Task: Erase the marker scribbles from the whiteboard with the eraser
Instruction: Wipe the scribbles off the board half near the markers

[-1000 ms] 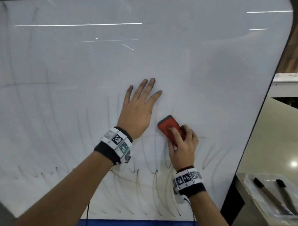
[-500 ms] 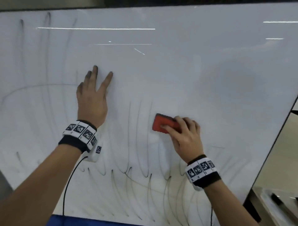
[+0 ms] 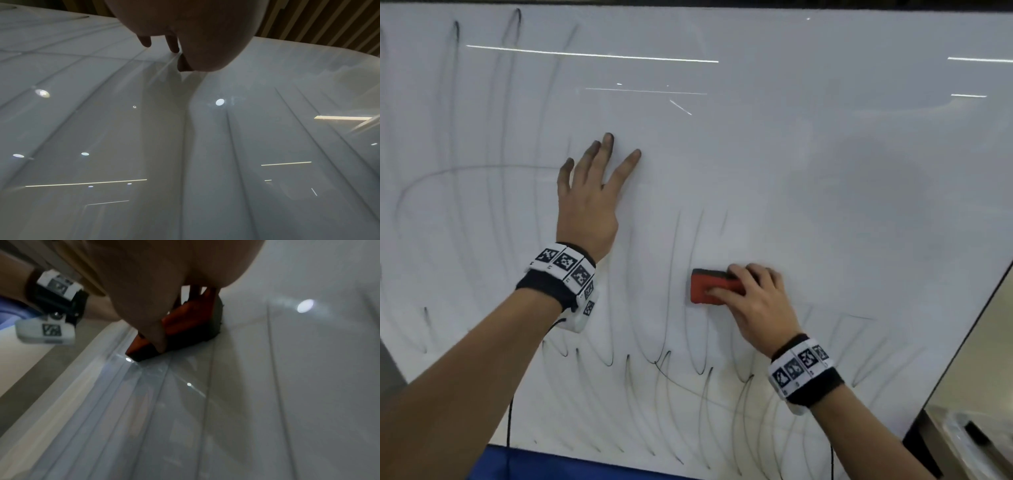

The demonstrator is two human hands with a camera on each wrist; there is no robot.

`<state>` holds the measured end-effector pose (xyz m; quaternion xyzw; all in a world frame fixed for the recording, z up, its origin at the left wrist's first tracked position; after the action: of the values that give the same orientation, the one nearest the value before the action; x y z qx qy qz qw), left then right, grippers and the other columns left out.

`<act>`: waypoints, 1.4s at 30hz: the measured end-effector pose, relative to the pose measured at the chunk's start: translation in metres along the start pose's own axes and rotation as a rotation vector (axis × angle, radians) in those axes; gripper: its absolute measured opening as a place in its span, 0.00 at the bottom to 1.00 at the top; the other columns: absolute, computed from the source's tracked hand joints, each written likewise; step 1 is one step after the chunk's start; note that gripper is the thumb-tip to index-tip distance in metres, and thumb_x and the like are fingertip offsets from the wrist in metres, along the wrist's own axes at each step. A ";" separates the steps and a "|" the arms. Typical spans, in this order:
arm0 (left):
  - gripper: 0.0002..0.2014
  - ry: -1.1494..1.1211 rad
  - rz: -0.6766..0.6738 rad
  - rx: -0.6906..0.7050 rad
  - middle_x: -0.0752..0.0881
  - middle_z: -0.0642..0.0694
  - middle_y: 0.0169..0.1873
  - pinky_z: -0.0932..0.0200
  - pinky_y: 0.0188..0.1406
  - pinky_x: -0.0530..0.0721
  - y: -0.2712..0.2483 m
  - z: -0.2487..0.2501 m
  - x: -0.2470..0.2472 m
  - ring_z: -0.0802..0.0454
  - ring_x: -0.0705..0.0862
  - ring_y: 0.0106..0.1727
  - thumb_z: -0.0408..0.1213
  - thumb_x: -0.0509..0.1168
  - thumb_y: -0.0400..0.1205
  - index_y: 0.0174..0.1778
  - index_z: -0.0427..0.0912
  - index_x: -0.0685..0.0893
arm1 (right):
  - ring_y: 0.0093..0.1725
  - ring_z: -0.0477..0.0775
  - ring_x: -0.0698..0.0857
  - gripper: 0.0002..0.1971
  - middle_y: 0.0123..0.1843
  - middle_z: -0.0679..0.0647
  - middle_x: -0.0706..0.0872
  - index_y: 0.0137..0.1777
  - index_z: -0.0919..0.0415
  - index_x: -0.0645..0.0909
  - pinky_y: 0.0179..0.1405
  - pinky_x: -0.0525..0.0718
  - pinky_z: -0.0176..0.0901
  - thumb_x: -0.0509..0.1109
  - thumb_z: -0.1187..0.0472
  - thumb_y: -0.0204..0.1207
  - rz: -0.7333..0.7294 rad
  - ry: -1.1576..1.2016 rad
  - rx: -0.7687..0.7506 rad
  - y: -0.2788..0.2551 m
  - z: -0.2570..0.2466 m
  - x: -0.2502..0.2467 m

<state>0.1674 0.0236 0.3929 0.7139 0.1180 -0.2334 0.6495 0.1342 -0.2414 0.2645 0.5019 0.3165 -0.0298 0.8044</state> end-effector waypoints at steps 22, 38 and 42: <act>0.44 -0.075 0.104 0.062 0.60 0.44 0.88 0.39 0.85 0.52 -0.008 -0.017 0.011 0.47 0.60 0.88 0.18 0.53 0.75 0.86 0.57 0.64 | 0.57 0.65 0.76 0.19 0.65 0.59 0.81 0.65 0.44 0.89 0.64 0.75 0.54 0.76 0.60 0.74 0.492 0.138 0.499 0.120 0.032 -0.067; 0.41 -0.093 0.153 0.109 0.63 0.43 0.87 0.36 0.84 0.58 -0.010 -0.029 0.017 0.47 0.63 0.86 0.20 0.60 0.78 0.85 0.58 0.67 | 0.61 0.65 0.76 0.18 0.66 0.60 0.82 0.65 0.45 0.88 0.60 0.72 0.54 0.74 0.58 0.75 0.308 0.114 0.297 0.149 -0.040 -0.017; 0.44 -0.085 0.122 0.113 0.63 0.45 0.87 0.36 0.83 0.58 -0.010 -0.030 0.017 0.48 0.63 0.87 0.20 0.60 0.75 0.85 0.61 0.65 | 0.59 0.65 0.77 0.19 0.65 0.61 0.83 0.62 0.49 0.89 0.57 0.76 0.60 0.74 0.66 0.72 0.004 0.139 -0.005 0.070 -0.110 0.062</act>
<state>0.1823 0.0519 0.3771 0.7447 0.0330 -0.2297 0.6258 0.1561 -0.0995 0.2538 0.5014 0.3706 0.0072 0.7818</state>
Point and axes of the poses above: each hand's wrist, its own y-axis towards the middle knuckle, its own x-axis out of the palm, z = x × y, the point moved 6 cm from there along y, towards the middle knuckle
